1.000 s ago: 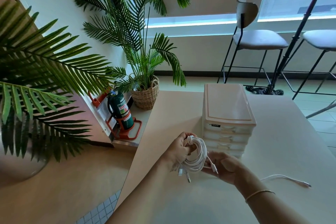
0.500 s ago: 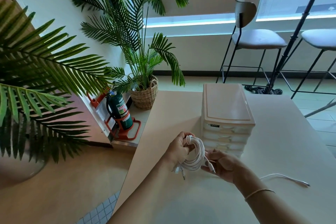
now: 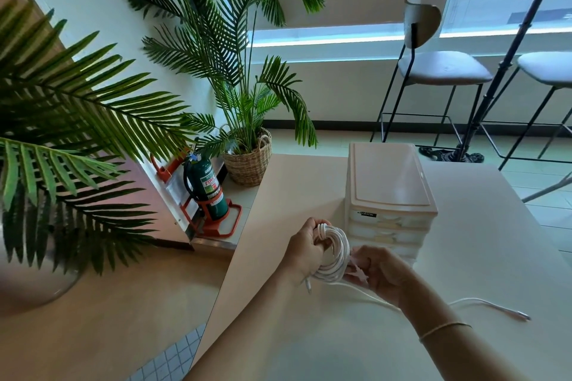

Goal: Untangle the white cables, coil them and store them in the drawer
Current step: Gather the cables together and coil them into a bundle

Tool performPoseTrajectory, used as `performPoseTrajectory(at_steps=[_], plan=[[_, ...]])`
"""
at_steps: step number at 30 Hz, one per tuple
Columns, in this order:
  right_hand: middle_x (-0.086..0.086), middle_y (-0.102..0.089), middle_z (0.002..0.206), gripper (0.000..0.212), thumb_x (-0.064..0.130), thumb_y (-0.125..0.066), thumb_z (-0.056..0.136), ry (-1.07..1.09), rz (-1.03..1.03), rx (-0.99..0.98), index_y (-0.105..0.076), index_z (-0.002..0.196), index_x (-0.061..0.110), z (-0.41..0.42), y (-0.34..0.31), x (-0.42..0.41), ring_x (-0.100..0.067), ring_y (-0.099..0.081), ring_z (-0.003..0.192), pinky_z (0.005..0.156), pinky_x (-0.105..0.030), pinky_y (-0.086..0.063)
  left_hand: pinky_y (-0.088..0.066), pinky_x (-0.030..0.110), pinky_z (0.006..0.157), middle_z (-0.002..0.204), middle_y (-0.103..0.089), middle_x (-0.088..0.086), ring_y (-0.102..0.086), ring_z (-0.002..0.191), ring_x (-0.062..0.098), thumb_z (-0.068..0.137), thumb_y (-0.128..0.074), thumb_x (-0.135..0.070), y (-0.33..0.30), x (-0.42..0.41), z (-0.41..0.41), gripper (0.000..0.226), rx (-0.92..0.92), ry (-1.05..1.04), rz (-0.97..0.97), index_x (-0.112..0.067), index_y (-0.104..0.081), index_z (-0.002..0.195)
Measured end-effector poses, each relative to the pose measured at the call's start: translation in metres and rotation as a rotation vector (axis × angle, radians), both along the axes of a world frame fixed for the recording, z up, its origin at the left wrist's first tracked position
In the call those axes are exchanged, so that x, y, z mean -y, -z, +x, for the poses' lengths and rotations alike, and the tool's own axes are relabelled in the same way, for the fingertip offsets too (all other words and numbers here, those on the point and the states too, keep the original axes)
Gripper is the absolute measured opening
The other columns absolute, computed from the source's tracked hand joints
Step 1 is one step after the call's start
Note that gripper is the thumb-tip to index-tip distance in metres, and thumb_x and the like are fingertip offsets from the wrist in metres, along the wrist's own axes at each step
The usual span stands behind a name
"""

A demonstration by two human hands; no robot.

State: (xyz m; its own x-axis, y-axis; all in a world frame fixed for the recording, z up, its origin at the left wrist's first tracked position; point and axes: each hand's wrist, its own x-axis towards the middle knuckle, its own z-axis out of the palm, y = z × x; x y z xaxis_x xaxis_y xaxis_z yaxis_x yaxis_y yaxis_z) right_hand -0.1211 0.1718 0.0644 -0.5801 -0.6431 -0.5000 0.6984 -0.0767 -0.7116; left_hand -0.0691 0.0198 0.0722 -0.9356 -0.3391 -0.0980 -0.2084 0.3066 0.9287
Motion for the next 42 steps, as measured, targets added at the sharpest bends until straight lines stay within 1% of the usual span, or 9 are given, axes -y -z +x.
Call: performPoseTrajectory(at_steps=[4, 6, 9, 14, 18, 23, 31, 37, 42], plan=[[-0.021, -0.065, 0.073, 0.041, 0.009, -0.083, 0.049, -0.014, 0.029, -0.105, -0.063, 0.080, -0.008, 0.000, -0.004, 0.000, -0.024, -0.066, 0.064, 0.069, -0.035, -0.060, -0.039, 0.013, 0.078, 0.093, -0.060, -0.005, -0.055, 0.087, 0.009, 0.086, -0.059, -0.003, -0.002, 0.000, 0.000, 0.028, -0.011, -0.017, -0.027, -0.027, -0.051, 0.098], [-0.019, -0.057, 0.064, 0.011, -0.009, -0.066, 0.069, 0.054, 0.004, -0.154, -0.057, 0.076, -0.010, 0.002, -0.006, 0.002, -0.019, -0.061, 0.051, 0.051, -0.025, -0.054, -0.039, 0.014, 0.079, 0.095, -0.060, -0.004, -0.055, 0.089, 0.010, 0.086, -0.058, -0.002, -0.002, -0.002, 0.000, 0.028, -0.007, -0.007, -0.034, -0.026, -0.051, 0.098], [-0.010, -0.050, 0.046, 0.012, -0.017, -0.056, 0.073, 0.109, -0.015, -0.185, -0.053, 0.071, -0.006, 0.006, -0.006, 0.005, -0.013, -0.050, 0.037, 0.038, -0.019, -0.044, -0.039, 0.014, 0.079, 0.095, -0.060, -0.003, -0.055, 0.089, 0.011, 0.086, -0.057, -0.002, -0.005, -0.004, 0.002, 0.027, -0.003, 0.010, -0.028, -0.025, -0.051, 0.099], [-0.012, -0.063, 0.055, 0.003, -0.011, -0.056, 0.076, 0.104, -0.021, -0.133, -0.058, 0.077, -0.009, 0.007, -0.005, 0.005, -0.014, -0.061, 0.047, 0.048, -0.022, -0.053, -0.040, 0.015, 0.082, 0.096, -0.060, -0.005, -0.055, 0.090, 0.011, 0.086, -0.058, -0.003, -0.007, -0.001, 0.002, 0.030, -0.006, -0.006, -0.032, -0.031, -0.051, 0.094], [-0.012, -0.071, 0.077, 0.027, 0.013, -0.075, 0.056, -0.033, 0.082, -0.166, -0.073, 0.082, 0.003, 0.005, 0.000, -0.002, -0.017, -0.068, 0.067, 0.066, -0.026, -0.059, -0.042, 0.016, 0.081, 0.093, -0.060, -0.007, -0.056, 0.089, 0.011, 0.086, -0.059, -0.006, -0.005, 0.002, 0.005, 0.028, -0.003, -0.054, -0.036, -0.032, -0.050, 0.093], [-0.013, -0.071, 0.077, 0.022, -0.014, -0.053, 0.080, -0.024, 0.056, -0.175, -0.067, 0.091, -0.002, 0.006, 0.004, -0.003, -0.017, -0.069, 0.066, 0.061, -0.024, -0.057, -0.041, 0.015, 0.079, 0.095, -0.061, -0.004, -0.056, 0.090, 0.011, 0.087, -0.059, -0.006, -0.003, 0.000, 0.003, 0.024, 0.010, -0.103, -0.036, -0.025, -0.050, 0.099], [-0.008, -0.069, 0.065, 0.037, -0.030, -0.046, 0.072, -0.031, 0.089, -0.215, -0.064, 0.087, -0.003, 0.008, -0.004, 0.003, -0.015, -0.067, 0.057, 0.054, -0.022, -0.055, -0.036, 0.011, 0.075, 0.098, -0.059, -0.004, -0.054, 0.089, 0.010, 0.090, -0.057, -0.007, -0.006, -0.003, 0.002, 0.022, 0.017, -0.156, -0.027, -0.023, -0.049, 0.102], [-0.010, -0.065, 0.066, 0.031, -0.028, -0.054, 0.071, 0.074, 0.192, -0.267, -0.064, 0.083, -0.001, 0.012, -0.003, 0.011, -0.011, -0.065, 0.052, 0.052, -0.021, -0.055, -0.038, 0.015, 0.079, 0.096, -0.058, -0.005, -0.055, 0.091, 0.012, 0.089, -0.060, -0.008, -0.006, 0.000, -0.001, 0.024, 0.044, -0.183, -0.015, -0.024, -0.049, 0.102], [-0.008, -0.065, 0.050, 0.012, -0.017, -0.061, 0.077, 0.072, 0.322, -0.255, -0.062, 0.071, -0.007, 0.014, -0.004, 0.017, -0.014, -0.065, 0.046, 0.047, -0.019, -0.054, -0.037, 0.014, 0.077, 0.096, -0.058, -0.005, -0.054, 0.091, 0.011, 0.089, -0.059, -0.006, -0.001, 0.000, 0.002, 0.025, 0.059, -0.192, -0.017, -0.024, -0.048, 0.101]])
